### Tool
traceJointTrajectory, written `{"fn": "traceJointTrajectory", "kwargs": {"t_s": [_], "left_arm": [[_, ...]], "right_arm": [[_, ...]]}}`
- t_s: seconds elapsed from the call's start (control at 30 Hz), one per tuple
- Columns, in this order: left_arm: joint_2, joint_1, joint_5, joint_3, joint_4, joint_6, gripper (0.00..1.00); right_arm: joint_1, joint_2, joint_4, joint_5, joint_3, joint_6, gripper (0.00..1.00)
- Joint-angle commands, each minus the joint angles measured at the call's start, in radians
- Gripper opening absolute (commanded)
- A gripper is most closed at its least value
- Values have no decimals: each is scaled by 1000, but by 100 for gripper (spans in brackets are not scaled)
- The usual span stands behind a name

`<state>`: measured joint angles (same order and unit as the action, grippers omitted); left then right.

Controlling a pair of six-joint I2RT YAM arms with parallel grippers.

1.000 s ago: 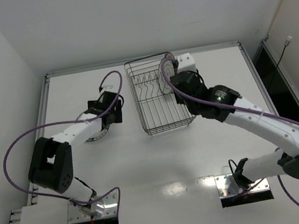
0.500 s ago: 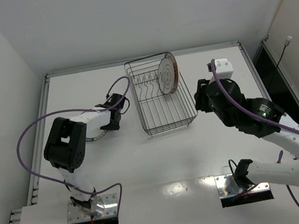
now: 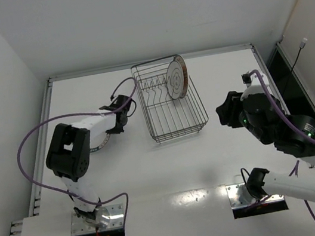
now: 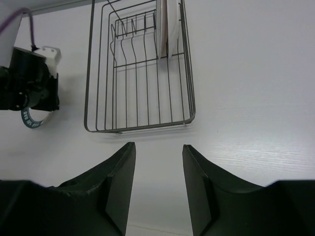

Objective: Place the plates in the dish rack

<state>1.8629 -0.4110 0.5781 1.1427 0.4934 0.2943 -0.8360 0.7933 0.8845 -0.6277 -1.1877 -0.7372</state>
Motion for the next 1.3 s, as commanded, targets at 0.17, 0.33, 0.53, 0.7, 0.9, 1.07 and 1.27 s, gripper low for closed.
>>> {"fn": "traceJointTrajectory", "kwargs": {"t_s": [0.17,0.33,0.53,0.7,0.9,1.07,1.27], "left_arm": [[-355,9,-38,162,54,115,0],[-461,-15,-139,323,-5,187,0],[-535,-25,-362,325,-384,373,0],[-489,-25,-520,189,-831,607,0],[-272,-78,-557,189,-1021,717,0],[-168,-109,-537,164,-1122,778,0],[-110,-146,-474,173,-1075,733,0]], "right_arm": [[-6,-75,53,52,36,9,40],[-6,-131,42,118,143,-4,40],[-6,-212,56,157,206,-24,40],[-6,-270,111,166,226,-24,40],[-6,-348,131,216,278,-24,40],[-6,-387,131,238,330,-24,40],[-6,-396,140,238,339,-5,40]]}}
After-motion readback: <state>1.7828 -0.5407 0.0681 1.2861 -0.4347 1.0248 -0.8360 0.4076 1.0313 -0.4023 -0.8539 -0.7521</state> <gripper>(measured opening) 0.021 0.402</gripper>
